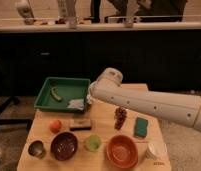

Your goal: Wipe purple bowl with brush

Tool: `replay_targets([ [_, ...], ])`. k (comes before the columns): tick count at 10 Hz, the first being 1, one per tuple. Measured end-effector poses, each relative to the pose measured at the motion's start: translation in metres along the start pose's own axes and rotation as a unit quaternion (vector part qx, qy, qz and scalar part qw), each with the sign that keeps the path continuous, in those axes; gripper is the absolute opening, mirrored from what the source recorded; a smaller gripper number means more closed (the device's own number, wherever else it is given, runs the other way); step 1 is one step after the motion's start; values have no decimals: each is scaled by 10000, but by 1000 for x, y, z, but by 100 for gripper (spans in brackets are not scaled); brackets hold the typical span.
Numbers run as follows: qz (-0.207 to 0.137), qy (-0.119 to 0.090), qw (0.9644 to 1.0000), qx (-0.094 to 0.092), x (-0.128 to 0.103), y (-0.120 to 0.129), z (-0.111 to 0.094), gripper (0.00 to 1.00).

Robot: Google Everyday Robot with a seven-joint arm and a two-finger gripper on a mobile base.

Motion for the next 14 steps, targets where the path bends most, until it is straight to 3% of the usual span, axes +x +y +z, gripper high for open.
replay_targets([
  [3, -226, -21, 9995, 198, -6, 1, -6, 0],
  [5, -387, 6, 9981, 470, -14, -4, -3, 0],
  [8, -422, 51, 9964, 734, -34, -29, 5, 0],
  [10, -502, 30, 9957, 778, -43, -32, 1, 0],
  [11, -627, -41, 9951, 762, -48, -24, -11, 0],
  [13, -800, -149, 9944, 672, -51, -7, -30, 0],
  [14, -916, -202, 9942, 534, -48, 5, -42, 0],
])
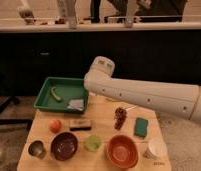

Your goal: Wipe purple bowl with brush

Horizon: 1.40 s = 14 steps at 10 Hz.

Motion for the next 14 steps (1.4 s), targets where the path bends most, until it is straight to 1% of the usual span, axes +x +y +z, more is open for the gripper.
replay_targets([
  [1, -112, -47, 9999, -121, 3, 11, -12, 0],
  [3, -314, -96, 9991, -271, 9, 30, -28, 0],
  [5, -521, -152, 9976, -429, 16, 47, -46, 0],
  [6, -536, -157, 9974, -446, 17, 47, -48, 0],
  [13, -559, -157, 9972, -465, 16, 51, -47, 0],
  [14, -612, -191, 9969, -457, 16, 52, -48, 0],
])
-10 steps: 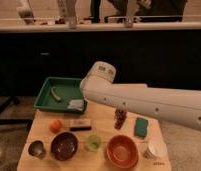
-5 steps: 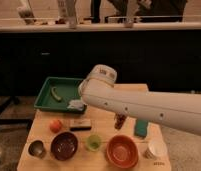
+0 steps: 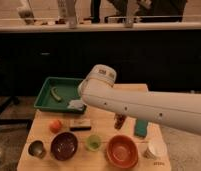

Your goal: Wipe purple bowl with brush

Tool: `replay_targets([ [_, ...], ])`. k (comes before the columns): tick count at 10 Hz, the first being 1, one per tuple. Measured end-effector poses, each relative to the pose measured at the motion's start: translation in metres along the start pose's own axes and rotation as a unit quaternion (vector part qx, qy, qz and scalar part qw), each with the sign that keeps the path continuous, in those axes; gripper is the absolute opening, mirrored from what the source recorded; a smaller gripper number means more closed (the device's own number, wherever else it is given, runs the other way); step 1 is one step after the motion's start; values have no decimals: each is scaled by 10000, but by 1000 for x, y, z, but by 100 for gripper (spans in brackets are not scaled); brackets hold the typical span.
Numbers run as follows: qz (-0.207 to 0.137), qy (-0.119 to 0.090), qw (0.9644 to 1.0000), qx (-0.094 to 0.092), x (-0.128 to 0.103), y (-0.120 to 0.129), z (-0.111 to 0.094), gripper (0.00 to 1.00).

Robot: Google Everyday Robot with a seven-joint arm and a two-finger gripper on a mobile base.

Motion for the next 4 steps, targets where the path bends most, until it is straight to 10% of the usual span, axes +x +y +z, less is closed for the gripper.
replay_targets([
  [4, -388, -283, 9988, -101, -15, 40, -39, 0],
])
